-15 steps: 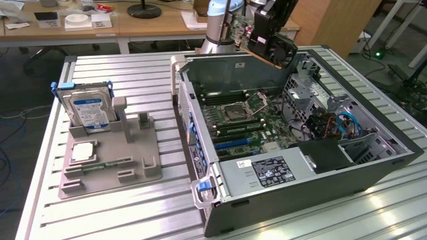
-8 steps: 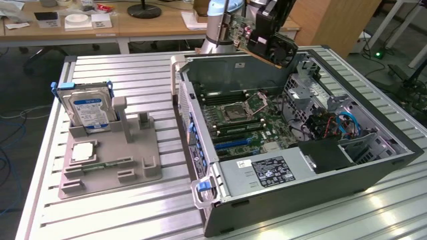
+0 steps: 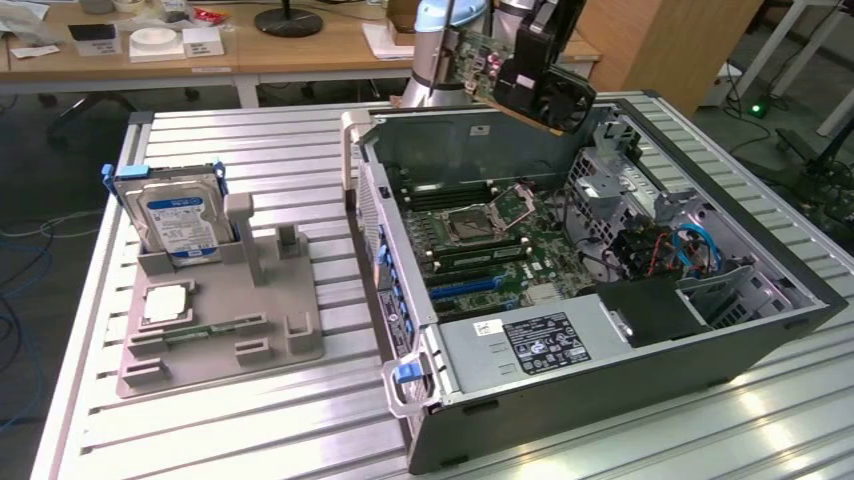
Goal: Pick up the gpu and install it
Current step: 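Insert the gpu into the slot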
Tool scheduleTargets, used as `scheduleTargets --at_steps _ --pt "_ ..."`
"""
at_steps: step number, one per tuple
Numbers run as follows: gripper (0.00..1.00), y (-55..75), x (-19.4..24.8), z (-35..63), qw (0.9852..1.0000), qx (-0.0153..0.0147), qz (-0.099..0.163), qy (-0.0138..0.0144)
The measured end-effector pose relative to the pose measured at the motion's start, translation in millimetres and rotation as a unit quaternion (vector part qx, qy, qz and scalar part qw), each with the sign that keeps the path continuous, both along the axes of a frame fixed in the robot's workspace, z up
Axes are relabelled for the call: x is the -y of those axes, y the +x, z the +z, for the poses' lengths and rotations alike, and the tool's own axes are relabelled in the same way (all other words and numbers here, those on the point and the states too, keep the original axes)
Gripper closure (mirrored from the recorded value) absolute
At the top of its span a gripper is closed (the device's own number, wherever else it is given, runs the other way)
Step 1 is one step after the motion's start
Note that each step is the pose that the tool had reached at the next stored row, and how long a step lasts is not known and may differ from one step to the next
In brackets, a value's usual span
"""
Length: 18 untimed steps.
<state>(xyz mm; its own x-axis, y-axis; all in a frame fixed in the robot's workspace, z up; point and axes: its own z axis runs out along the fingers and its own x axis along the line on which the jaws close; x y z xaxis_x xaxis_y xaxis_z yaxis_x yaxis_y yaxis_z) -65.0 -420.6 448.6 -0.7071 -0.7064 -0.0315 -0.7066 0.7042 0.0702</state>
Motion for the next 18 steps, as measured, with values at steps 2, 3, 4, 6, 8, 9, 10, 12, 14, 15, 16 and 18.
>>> scheduleTargets --at_steps 2,3,4,6,8,9,10,12,14,15,16,18 --pt "0.72 0.0 0.0 0.0 1.0 0.0 0.009 0.0002" --pt "0.72 0.0 0.0 0.0 0.9999 0.0 0.013 0.0003" --pt "0.72 0.0 0.0 0.0 0.9999 0.0 0.017 0.0005" --pt "0.72 0.0 0.0 0.0 0.9997 0.0 0.026 0.0008" --pt "0.72 0.0 0.0 0.0 0.9994 0.0 0.035 0.0011" --pt "0.72 0.0 0.0 0.0 0.9992 0.0 0.039 0.0012" --pt "0.72 0.0 0.0 0.0 0.999 0.0 0.044 0.0014" --pt "0.72 0.0 0.0 0.0 0.9986 0.0 0.052 0.0017" --pt "0.72 0.0 0.0 0.0 0.9981 0.0 0.062 0.0019" --pt "0.72 0.0 0.0 0.0 0.9978 0.0 0.066 0.002" --pt "0.72 0.0 0.0 0.0 0.9975 0.0 0.071 0.0021" --pt "0.72 0.0 0.0 0.0 0.9969 0.0 0.079 0.0023"
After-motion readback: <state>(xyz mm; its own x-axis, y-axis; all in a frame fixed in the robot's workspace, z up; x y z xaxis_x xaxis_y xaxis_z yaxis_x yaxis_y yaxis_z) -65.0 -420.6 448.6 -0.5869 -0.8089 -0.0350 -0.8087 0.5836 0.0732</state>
